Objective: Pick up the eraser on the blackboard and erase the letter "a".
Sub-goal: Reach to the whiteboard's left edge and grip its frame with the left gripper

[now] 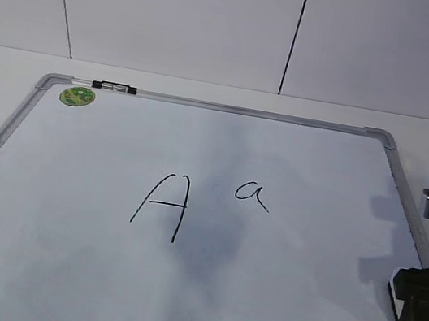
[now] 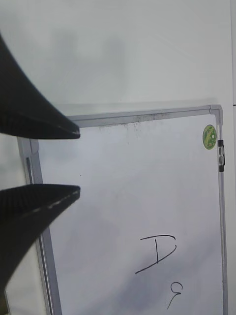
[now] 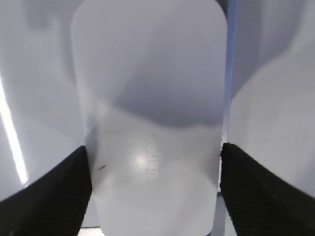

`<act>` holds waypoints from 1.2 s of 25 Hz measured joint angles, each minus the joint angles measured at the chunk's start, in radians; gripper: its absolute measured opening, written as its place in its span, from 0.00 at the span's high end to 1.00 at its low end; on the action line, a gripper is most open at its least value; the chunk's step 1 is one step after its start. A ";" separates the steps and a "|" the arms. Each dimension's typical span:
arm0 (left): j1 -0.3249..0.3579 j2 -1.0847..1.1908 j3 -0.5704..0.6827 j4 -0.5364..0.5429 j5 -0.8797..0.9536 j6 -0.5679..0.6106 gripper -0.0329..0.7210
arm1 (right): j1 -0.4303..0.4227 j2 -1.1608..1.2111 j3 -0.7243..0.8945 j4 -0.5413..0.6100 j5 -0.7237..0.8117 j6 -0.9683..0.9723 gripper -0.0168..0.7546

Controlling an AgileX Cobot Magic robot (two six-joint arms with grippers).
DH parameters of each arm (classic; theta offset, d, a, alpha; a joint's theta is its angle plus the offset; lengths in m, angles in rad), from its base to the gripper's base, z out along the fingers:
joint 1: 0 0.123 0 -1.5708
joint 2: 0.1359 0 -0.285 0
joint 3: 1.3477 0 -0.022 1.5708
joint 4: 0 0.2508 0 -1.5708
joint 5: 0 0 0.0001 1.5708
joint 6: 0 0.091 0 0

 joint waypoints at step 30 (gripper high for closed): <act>0.000 0.000 0.000 0.000 0.000 0.000 0.64 | 0.000 0.036 -0.001 -0.011 -0.013 -0.004 0.27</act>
